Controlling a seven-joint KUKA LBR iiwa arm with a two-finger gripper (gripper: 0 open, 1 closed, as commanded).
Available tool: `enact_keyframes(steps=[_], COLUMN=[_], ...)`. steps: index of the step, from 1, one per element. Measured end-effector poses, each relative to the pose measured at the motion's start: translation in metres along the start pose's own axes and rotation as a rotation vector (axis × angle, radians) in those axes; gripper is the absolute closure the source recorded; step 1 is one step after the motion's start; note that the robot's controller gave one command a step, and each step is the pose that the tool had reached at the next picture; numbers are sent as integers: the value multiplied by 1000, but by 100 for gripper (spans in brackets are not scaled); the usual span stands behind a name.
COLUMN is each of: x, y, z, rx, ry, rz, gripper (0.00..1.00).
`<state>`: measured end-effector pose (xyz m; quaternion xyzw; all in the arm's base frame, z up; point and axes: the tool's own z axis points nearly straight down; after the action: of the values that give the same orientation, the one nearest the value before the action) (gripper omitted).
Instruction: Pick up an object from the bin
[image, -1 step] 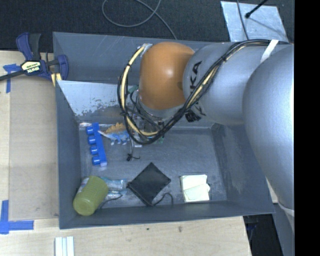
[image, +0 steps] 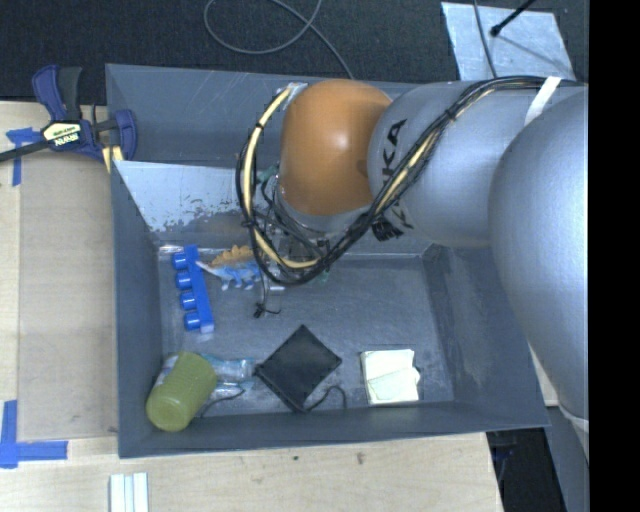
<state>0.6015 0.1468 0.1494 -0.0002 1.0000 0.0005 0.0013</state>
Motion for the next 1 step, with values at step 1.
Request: enact_keyframes(steps=[1], x=[-15], y=[-3], z=[57], rx=[1], ry=[2], rz=[122], gripper=[0])
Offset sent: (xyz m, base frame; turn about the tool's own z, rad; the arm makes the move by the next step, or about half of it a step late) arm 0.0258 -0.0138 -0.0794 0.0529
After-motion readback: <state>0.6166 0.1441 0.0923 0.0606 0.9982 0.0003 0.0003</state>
